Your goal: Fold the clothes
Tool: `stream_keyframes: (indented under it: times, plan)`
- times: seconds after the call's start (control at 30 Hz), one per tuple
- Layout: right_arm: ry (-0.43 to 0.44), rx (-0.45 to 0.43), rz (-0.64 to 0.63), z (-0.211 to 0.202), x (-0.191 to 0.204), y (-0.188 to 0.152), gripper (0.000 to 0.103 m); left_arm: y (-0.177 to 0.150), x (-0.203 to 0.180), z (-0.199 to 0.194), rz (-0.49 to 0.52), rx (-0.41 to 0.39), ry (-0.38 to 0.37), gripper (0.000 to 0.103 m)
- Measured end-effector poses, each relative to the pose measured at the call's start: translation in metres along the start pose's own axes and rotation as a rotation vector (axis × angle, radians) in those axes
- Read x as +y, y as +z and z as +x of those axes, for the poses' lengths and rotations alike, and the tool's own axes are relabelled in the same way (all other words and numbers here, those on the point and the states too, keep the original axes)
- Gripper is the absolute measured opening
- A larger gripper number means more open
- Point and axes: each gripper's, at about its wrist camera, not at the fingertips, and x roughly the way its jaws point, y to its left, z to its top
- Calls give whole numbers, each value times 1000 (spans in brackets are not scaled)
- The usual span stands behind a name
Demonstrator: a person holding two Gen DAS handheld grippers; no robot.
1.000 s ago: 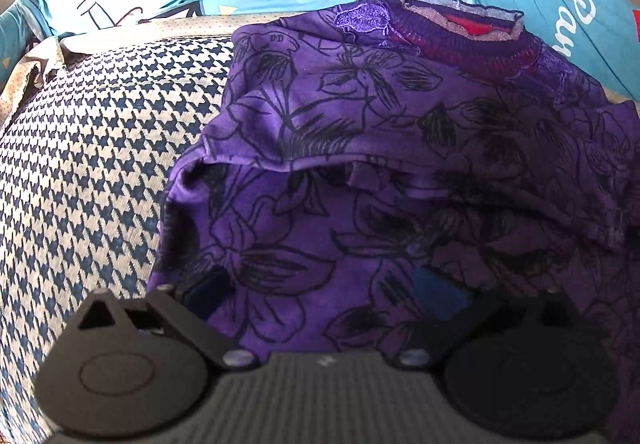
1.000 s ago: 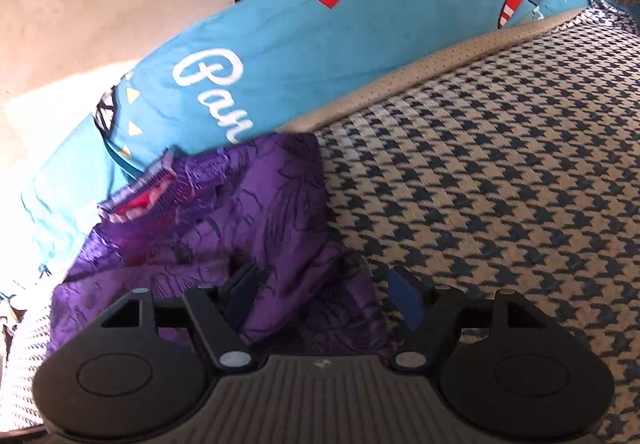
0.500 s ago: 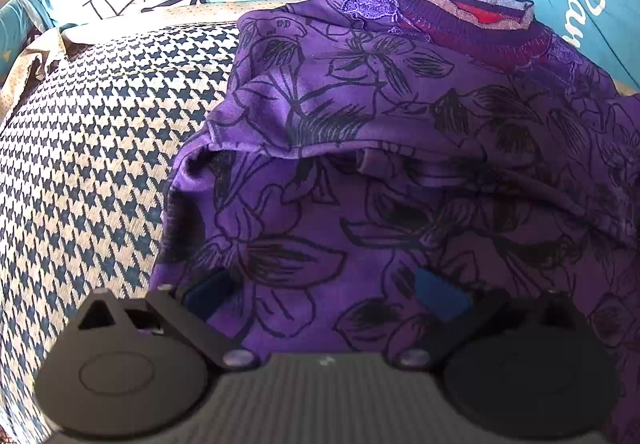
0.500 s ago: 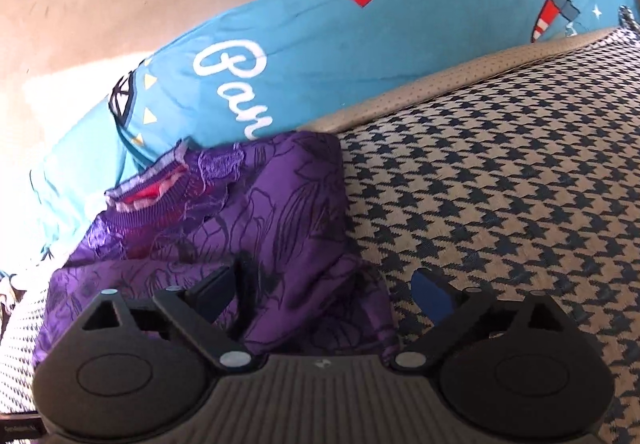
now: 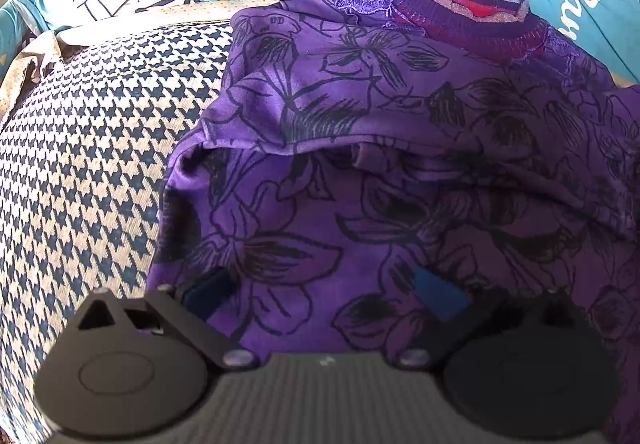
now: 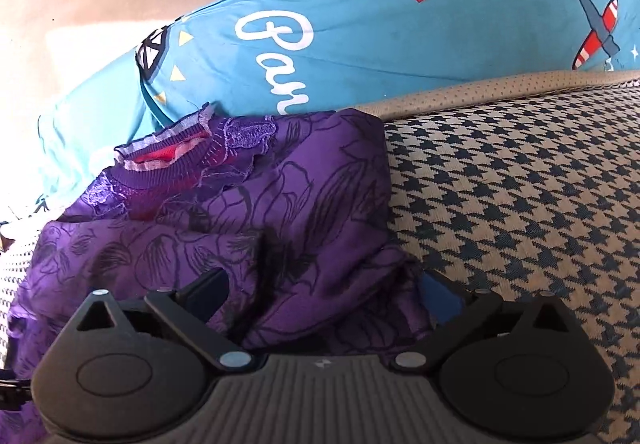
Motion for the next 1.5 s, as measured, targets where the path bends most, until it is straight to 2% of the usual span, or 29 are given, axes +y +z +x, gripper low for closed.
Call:
stream_keyframes:
  times: [0.1, 0.37, 0.5, 0.6, 0.7, 0.77, 0.83, 0.97, 1.07, 1.17, 1.27, 1.3, 1.37, 1.43, 1.5]
  plan:
    - [-32, -1, -24, 6, 1, -2, 102, -1, 0, 1, 1, 2, 0, 103]
    - [-12, -11, -34, 14, 7, -3, 103, -1, 2, 0, 2, 7, -6, 103]
    - [-44, -24, -50, 17, 14, -5, 102, -1, 2, 0, -1, 9, -8, 103]
    - [-59, -42, -56, 18, 18, -6, 92, -1, 3, 0, 3, 9, -7, 103]
    - [-68, -61, -59, 18, 23, -5, 75, -2, 2, 0, 6, 10, -5, 103]
    - [-54, -68, -57, 17, 24, -4, 56, -1, 3, 0, 5, 10, -7, 103]
    - [-44, -70, -54, 16, 24, -3, 51, -1, 3, 0, 5, 11, -7, 103]
    - [-38, -66, -43, 17, 22, -3, 53, -1, 3, 1, 9, 12, -7, 103]
    - [-61, -56, -36, 17, 21, -1, 67, -2, 3, 1, 7, 13, -8, 103]
    - [-70, -65, -40, 18, 20, -3, 70, -2, 3, 1, 8, 14, -8, 103]
    - [-70, -78, -43, 20, 20, -4, 69, -2, 3, 1, 9, 15, -8, 103]
    - [-70, -82, -43, 20, 20, -4, 65, -2, 3, 1, 8, 15, -8, 103]
    - [-72, -91, -48, 18, 25, -3, 45, -1, 3, 1, 6, 15, -10, 103]
    - [-82, -98, -68, 17, 33, -2, 31, -1, 3, 0, 2, 16, -11, 103]
    - [-92, -104, -88, 15, 41, -1, 25, 0, 5, 0, -4, 16, -12, 103]
